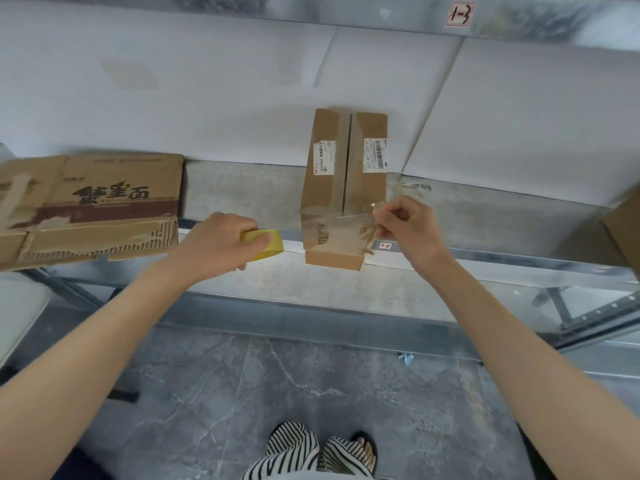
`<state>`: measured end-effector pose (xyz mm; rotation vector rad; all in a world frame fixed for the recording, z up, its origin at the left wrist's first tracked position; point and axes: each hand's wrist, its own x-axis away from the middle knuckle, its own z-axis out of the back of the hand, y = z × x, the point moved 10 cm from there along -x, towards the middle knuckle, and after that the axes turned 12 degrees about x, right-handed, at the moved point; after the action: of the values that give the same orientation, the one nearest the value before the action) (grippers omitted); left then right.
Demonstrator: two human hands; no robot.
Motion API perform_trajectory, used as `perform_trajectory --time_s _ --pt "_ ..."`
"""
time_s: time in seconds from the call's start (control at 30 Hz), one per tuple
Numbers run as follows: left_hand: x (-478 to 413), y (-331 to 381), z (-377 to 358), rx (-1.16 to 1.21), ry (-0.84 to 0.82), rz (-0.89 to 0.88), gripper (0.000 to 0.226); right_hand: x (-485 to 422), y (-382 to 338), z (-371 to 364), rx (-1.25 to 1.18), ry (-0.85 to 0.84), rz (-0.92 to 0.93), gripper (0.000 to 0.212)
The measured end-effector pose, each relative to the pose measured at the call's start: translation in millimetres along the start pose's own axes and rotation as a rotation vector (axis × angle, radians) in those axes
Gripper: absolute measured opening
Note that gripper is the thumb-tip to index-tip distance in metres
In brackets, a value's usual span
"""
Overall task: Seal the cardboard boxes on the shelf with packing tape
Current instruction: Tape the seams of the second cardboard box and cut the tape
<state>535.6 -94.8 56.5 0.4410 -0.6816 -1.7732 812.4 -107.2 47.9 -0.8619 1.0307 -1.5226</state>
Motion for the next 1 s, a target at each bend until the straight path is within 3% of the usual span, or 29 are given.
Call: perform_trajectory --time_s 0.13,0.33,0.43,0.73,1.0 --pt "-2.7 -2.9 -1.4 0.048 -0.018 -0.036 0.034 3.0 12.5 15.4 -0.015 0.095 -0.052 0.017" --pt "-18.6 3.9 21.3 -0.202 0.167 -0.160 0.057 8.7 25.3 29.6 -0.014 0.160 -0.065 0.012" --pt "-25.9 4.5 30.4 -0.210 0.217 -0.169 0.062 10.7 29.2 31.2 -0.038 0.166 -0.074 0.015" --pt "-32.7 14.4 33.9 -0.136 0.267 -0.218 0.051 14.7 48.1 53.7 -0.075 0.254 -0.117 0.015" --pt "-34.2 8.8 34.3 -0.221 0.304 -0.236 0.042 9.7 49.5 50.4 -0.091 0.229 -0.106 0.016"
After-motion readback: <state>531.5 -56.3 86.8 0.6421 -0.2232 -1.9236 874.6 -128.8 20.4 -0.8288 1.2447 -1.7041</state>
